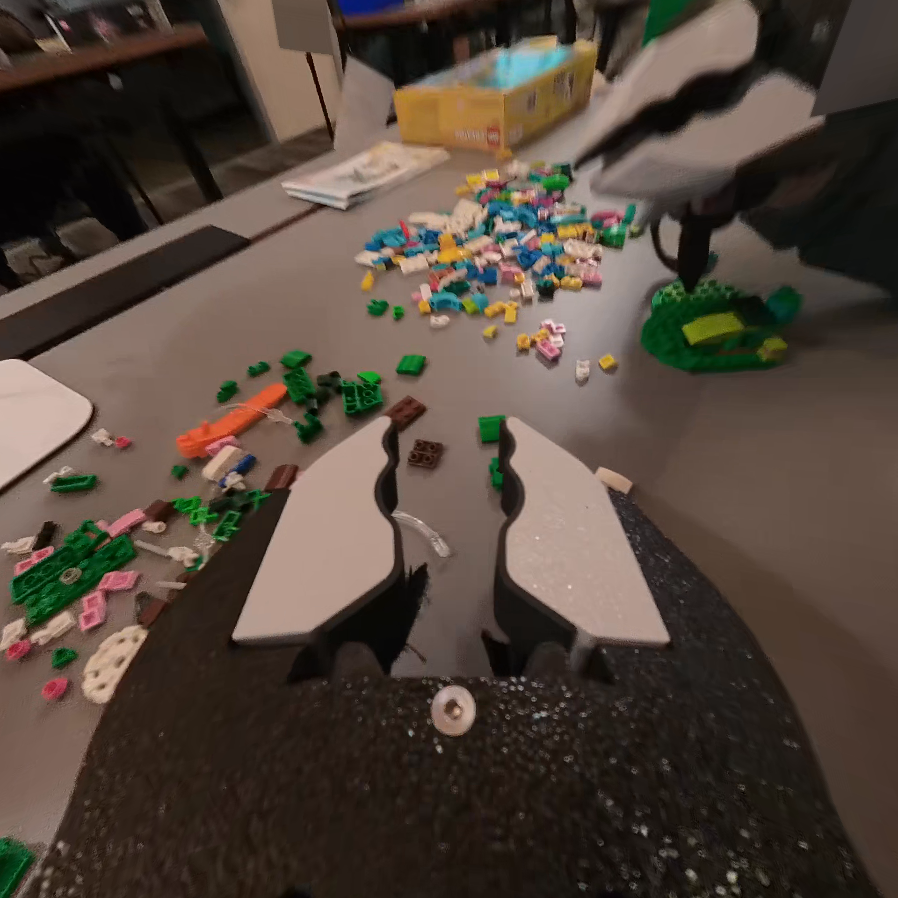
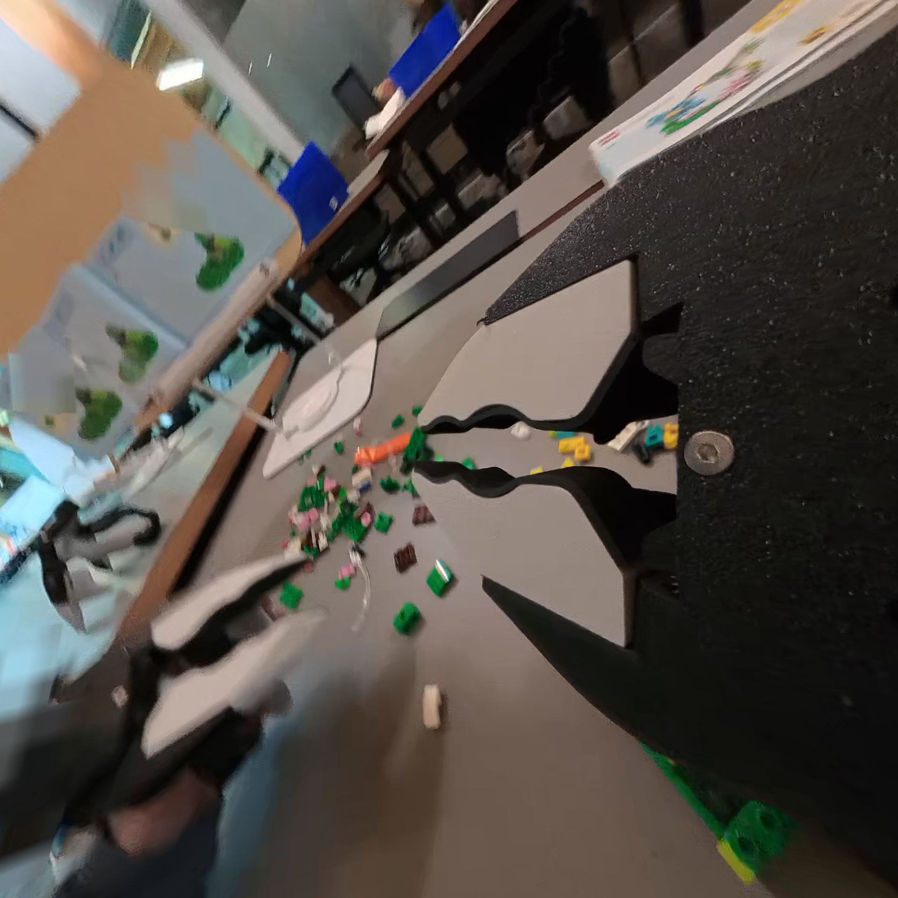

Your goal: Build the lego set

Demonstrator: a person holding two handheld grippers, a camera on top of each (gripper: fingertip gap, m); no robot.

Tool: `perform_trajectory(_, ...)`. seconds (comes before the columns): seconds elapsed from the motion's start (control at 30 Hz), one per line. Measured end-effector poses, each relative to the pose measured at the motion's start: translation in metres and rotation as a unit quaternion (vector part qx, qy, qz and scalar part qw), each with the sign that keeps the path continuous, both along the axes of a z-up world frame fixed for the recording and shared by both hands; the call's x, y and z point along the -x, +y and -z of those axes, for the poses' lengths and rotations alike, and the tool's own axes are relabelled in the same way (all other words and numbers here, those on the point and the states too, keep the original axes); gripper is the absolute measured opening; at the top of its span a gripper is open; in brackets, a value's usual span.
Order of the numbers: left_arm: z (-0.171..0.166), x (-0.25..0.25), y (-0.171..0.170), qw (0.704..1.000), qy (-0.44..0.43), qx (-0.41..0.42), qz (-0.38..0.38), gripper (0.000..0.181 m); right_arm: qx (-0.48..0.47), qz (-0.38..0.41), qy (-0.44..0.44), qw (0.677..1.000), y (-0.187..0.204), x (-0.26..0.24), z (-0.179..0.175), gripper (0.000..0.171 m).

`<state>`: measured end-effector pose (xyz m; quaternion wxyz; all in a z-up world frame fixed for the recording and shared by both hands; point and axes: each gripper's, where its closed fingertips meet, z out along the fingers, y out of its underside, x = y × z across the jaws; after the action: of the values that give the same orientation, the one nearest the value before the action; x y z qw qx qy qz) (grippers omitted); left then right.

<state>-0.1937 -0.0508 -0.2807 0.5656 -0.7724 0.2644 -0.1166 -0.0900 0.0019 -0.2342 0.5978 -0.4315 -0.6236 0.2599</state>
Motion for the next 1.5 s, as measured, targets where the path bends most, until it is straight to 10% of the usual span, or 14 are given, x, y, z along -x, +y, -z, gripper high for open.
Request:
perform_trajectory(0.5, 0.053, -0.019, 0.001, 0.987, 0.09, 0.134, -0.004, 0.033, 0.093, 0.252, 0.232, 0.935, 0.094, -0.106, -0.051, 0.006)
perform_trajectory(0.93, 0.058, -0.019, 0.002, 0.984, 0.109, 0.142, -0.006, 0.019, 0.005, 0.428, 0.235, 0.873, 0.135, -0.211, -0.049, 0.006)
perform_trajectory(1.17, 0.059, -0.017, 0.003, 0.983, 0.106, 0.147, -0.014, 0.011, -0.14, 0.529, 0.091, 0.832, 0.162, -0.268, -0.012, 0.001)
perform_trajectory(1.5, 0.059, -0.017, 0.003, 0.983, 0.097, 0.155, -0.011, 0.011, -0.089, 0.536, 0.129, 0.83, 0.168, -0.275, -0.004, 0.0)
